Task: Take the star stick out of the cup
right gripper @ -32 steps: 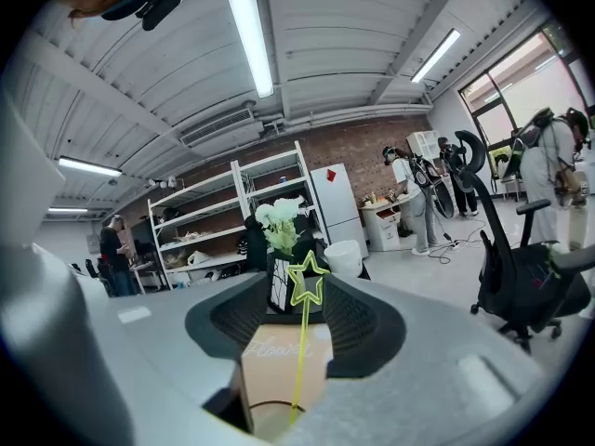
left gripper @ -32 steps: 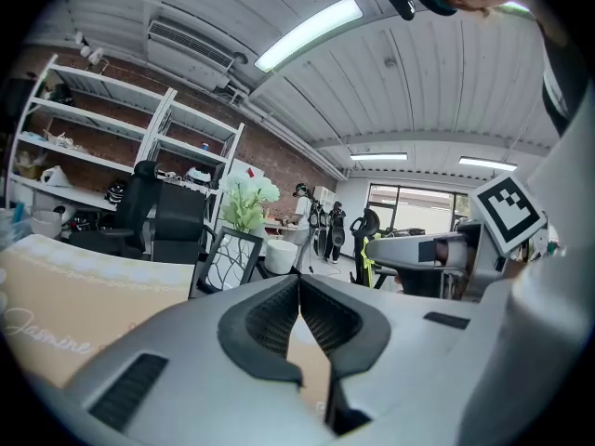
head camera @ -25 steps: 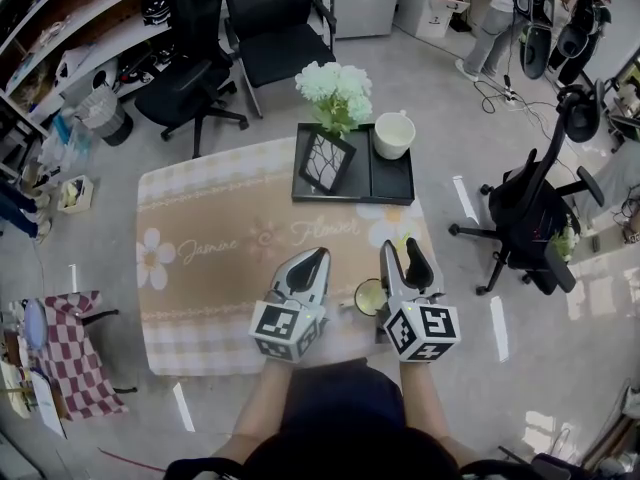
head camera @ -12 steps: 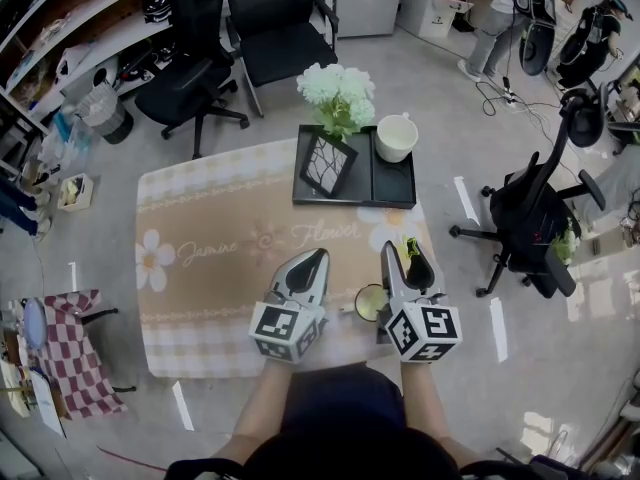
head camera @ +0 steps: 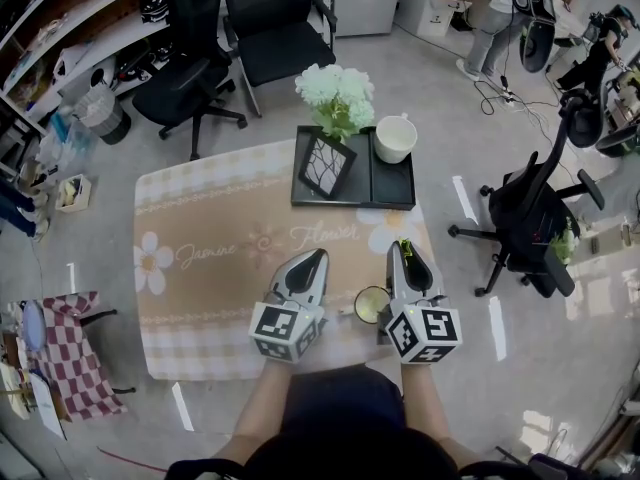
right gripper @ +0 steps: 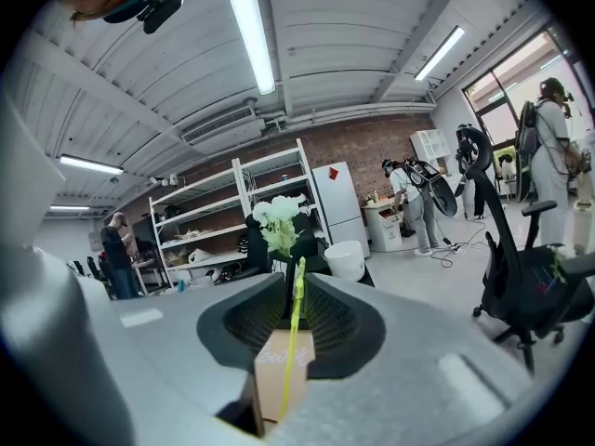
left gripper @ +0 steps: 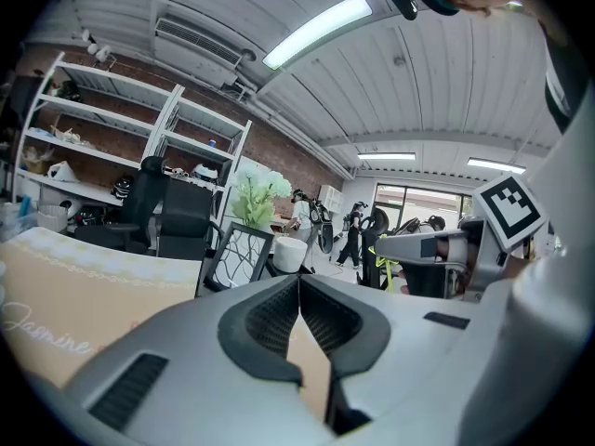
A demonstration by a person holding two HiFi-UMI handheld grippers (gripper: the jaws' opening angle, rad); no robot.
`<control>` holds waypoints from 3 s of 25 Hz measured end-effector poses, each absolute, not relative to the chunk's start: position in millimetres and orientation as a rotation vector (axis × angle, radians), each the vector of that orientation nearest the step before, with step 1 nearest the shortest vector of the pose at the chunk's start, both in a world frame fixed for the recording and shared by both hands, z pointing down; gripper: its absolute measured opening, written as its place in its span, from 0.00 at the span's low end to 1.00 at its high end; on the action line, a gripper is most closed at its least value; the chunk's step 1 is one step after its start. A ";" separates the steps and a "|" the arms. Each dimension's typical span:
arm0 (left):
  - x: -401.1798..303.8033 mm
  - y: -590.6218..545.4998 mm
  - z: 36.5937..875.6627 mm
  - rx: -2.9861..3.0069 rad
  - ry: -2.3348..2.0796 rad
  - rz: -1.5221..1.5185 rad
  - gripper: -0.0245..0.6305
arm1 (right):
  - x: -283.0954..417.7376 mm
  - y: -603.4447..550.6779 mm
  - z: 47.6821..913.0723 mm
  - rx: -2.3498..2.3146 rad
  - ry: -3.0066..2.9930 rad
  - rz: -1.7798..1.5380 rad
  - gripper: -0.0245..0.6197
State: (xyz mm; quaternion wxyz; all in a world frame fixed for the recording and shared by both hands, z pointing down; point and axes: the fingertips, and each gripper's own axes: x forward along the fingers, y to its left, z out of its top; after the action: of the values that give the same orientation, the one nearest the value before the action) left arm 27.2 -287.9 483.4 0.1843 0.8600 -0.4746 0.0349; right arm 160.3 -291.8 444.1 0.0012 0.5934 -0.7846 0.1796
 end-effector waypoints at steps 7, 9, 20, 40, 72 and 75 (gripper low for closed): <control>23.4 -290.5 485.0 2.420 -1.344 0.103 0.06 | 160.8 -294.7 446.0 1.878 -2.450 0.569 0.08; 22.6 -290.7 484.9 2.419 -1.346 0.101 0.05 | 160.4 -294.6 445.9 1.877 -2.450 0.567 0.08; 23.5 -288.6 484.6 2.424 -1.342 0.105 0.06 | 160.1 -292.0 443.7 1.873 -2.476 0.586 0.06; 33.1 -279.1 479.1 2.454 -1.314 0.117 0.06 | 167.3 -279.3 428.9 1.931 -2.535 0.545 0.06; 34.5 -263.3 472.6 2.499 -1.285 0.117 0.06 | 181.8 -254.2 383.7 2.055 -2.645 0.472 0.06; 36.2 -262.9 472.6 2.506 -1.277 0.118 0.06 | 185.0 -250.9 379.4 2.078 -2.647 0.459 0.06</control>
State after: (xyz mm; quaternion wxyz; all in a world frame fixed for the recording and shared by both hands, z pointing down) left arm 36.2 -262.9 472.6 0.1626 0.8783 -0.4477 0.0414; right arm 185.0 -250.9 379.4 -0.1273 0.6069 -0.7730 0.1339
